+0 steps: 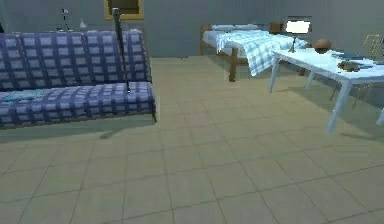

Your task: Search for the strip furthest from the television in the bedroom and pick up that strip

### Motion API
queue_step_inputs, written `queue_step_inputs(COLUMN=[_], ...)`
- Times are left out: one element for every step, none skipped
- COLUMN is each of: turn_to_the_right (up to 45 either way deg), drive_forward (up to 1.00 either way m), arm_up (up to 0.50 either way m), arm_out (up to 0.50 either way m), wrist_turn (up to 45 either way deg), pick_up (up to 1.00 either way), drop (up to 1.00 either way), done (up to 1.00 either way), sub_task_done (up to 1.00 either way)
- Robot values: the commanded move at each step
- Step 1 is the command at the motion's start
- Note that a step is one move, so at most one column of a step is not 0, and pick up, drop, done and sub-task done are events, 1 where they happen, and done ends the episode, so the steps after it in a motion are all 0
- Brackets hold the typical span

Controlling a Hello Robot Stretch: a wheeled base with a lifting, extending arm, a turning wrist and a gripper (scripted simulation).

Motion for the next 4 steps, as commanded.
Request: queue_step_inputs(turn_to_the_right=[0.0, 0.0, 0.0, -12.0], drive_forward=[1.0, 1.0, 0.3, 0.0], arm_up=[0.0, 0.0, 0.0, 0.0], arm_out=[0.0, 0.0, 0.0, 0.0], wrist_turn=[0.0, 0.0, 0.0, 0.0], pick_up=[0.0, 0.0, 0.0, 0.0], drop=[0.0, 0.0, 0.0, 0.0], done=[0.0, 0.0, 0.0, 0.0], sub_task_done=[0.0, 0.0, 0.0, 0.0])
